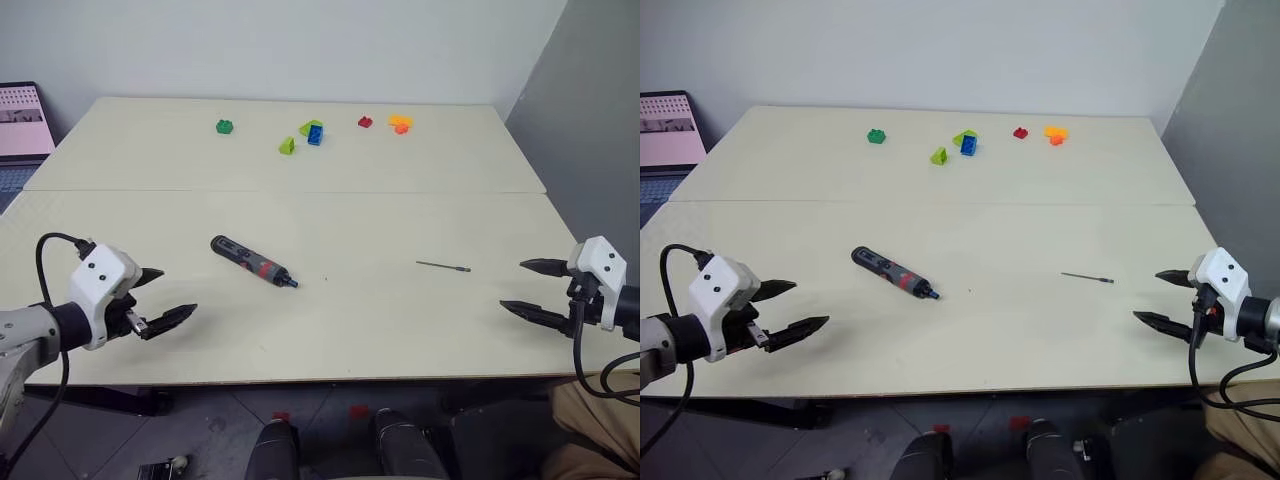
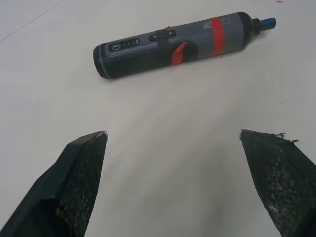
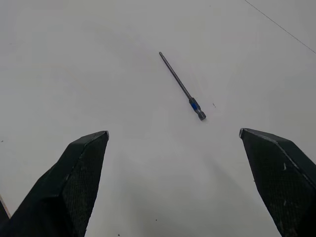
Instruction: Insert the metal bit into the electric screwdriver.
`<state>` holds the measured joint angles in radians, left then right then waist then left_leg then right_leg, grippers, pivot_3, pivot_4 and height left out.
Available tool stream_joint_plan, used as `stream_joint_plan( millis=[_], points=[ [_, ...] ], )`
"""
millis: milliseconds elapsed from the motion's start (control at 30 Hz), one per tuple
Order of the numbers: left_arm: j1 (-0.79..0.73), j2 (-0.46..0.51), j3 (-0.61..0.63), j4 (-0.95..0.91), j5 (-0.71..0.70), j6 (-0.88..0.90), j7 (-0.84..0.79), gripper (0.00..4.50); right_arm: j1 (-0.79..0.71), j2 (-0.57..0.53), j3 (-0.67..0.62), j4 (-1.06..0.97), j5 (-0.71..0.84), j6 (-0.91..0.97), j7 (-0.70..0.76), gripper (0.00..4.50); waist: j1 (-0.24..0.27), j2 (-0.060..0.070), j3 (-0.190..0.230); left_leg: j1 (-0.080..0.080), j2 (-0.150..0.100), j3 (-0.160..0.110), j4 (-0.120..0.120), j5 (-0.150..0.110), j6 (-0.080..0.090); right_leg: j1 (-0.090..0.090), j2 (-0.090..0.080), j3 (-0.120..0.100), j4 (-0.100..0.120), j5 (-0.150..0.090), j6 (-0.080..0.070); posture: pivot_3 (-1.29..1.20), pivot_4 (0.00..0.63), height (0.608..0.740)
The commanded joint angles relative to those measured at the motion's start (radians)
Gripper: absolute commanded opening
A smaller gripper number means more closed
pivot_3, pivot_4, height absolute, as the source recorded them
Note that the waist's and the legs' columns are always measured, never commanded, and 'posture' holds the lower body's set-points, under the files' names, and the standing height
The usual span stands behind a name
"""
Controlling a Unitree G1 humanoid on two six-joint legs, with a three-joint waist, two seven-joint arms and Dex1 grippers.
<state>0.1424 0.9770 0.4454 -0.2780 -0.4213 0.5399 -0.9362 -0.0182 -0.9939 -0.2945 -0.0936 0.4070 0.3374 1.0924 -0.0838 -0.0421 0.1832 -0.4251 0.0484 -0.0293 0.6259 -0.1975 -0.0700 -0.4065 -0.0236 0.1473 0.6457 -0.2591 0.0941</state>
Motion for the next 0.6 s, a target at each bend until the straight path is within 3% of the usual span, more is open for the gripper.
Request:
stream_joint_plan(
  millis=[33, 600],
  points=[
    [-0.016, 0.009, 0.019, -0.013, -0.016, -0.001, -0.015, 4.50, -0.009, -0.016, -0.034, -0.024, 0.009, -0.001, 0.006, 4.47, 0.000, 0.000, 0.000, 0.000, 0.000, 0.000, 0.000, 0.000, 0.000, 0.000, 0.000, 0.000, 0.000, 0.000, 0.000, 0.00, 0.150, 0.740],
    [-0.021, 0.015, 0.010, 0.056, 0.048, -0.142, -0.061, 4.50, -0.010, -0.016, -0.026, -0.023, 0.000, -0.008, 0.005, 4.47, 0.000, 0.000, 0.000, 0.000, 0.000, 0.001, 0.000, 0.000, 0.000, 0.000, 0.000, 0.001, 0.000, 0.000, 0.000, 0.00, 0.150, 0.740]
  ],
)
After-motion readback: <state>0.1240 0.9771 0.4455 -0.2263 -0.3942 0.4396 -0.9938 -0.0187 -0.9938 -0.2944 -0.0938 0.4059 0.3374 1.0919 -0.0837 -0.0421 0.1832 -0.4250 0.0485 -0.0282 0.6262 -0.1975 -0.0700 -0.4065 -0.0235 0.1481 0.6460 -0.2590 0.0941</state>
